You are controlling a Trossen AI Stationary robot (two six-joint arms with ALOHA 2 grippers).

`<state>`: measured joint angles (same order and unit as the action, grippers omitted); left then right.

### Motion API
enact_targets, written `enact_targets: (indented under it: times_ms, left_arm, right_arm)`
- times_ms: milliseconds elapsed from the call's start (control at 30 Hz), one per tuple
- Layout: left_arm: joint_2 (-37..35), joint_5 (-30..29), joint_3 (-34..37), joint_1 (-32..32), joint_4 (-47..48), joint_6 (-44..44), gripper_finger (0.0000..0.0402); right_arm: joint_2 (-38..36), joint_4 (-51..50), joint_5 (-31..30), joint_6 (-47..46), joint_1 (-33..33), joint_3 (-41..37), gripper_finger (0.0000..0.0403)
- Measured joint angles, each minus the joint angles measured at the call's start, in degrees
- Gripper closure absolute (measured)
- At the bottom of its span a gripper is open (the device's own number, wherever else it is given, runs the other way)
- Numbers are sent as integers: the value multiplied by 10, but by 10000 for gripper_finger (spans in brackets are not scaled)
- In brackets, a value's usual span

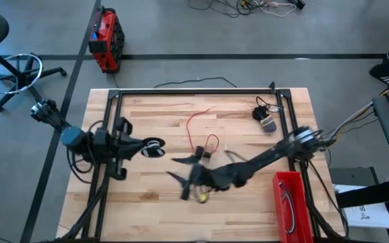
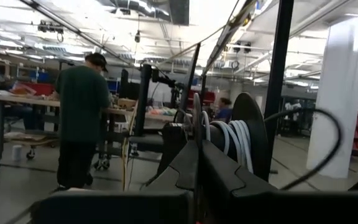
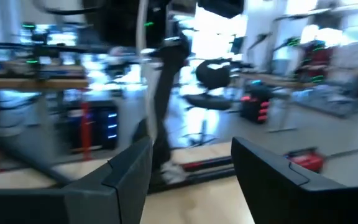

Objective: Coil cords
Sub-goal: Coil the white wire onto the spool

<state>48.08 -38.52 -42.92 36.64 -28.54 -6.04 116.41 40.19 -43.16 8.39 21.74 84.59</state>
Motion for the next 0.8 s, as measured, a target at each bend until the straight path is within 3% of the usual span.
enact_targets:
  times_ms: [133,267,500,800]
  left_arm:
    - [14,0,0,1,-2,11,401]
    - [17,1,0,2,-1,11,401]
    - [6,5,0,6,-2,7,401]
    - [3,6,0,7,-1,6,401]
  right_arm:
    - [67,-6,-38,45,-1,102,194]
    - [91,-69,-48,12,0,158,209]
    - [92,-201,-30,-111,0,174,239]
    - [92,-252,-30,-168,-4,174,278]
